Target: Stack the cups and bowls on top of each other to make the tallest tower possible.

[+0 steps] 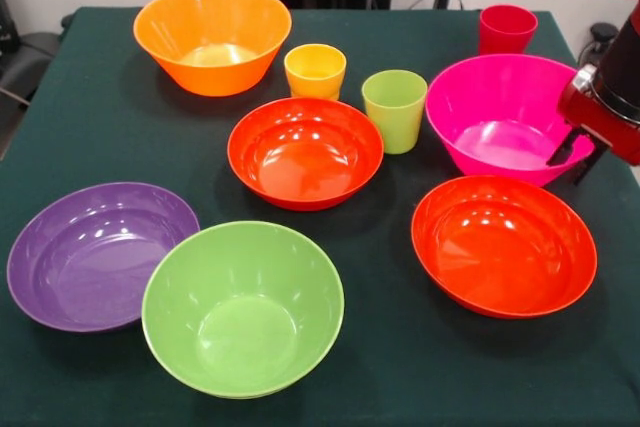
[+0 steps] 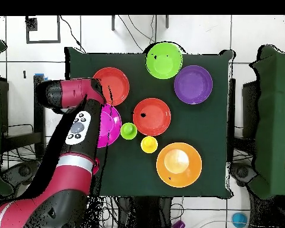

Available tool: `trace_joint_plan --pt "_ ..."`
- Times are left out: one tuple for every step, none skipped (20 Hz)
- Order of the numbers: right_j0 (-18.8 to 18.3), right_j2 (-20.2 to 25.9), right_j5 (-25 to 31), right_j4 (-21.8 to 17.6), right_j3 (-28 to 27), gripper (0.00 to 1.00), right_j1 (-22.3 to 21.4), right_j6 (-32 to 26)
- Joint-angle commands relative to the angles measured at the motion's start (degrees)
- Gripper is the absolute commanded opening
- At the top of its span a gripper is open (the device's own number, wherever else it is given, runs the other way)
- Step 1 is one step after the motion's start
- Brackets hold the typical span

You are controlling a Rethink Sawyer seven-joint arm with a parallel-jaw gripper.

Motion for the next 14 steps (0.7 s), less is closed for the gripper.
trace_joint_plan --pt "-0.37 5.49 1.77 0.38 2.95 0.00 -2.23 4.35" --pt "-0.25 5.58 2.41 0.51 3.79 0.00 -3.30 4.15" --pt "0.24 5.72 2.94 0.74 5.72 0.00 -5.30 3.96" --pt "0.43 5.78 4.07 0.94 6.62 0.00 -6.79 3.74" --pt "0.48 5.87 5.16 1.10 7.26 0.00 -8.01 3.43" --pt "0.54 5.84 6.34 1.15 7.75 0.00 -9.24 3.14" --pt "0.29 5.82 7.38 1.15 7.77 0.00 -10.18 2.70" --pt "0.28 5.64 8.15 0.96 7.92 0.00 -11.04 2.40" --pt "0.12 5.74 8.89 0.91 8.14 0.00 -11.80 2.00" --pt "-0.40 5.78 9.53 0.73 7.95 0.00 -12.24 1.40" --pt "-0.62 5.89 10.08 0.64 8.01 0.00 -12.71 1.04" --pt "-0.41 6.05 10.03 0.62 8.98 0.00 -13.52 0.92" --pt "-0.54 6.10 10.61 0.49 8.95 0.00 -13.91 0.66" --pt "-0.80 6.19 11.19 0.35 8.70 0.00 -14.10 0.37"
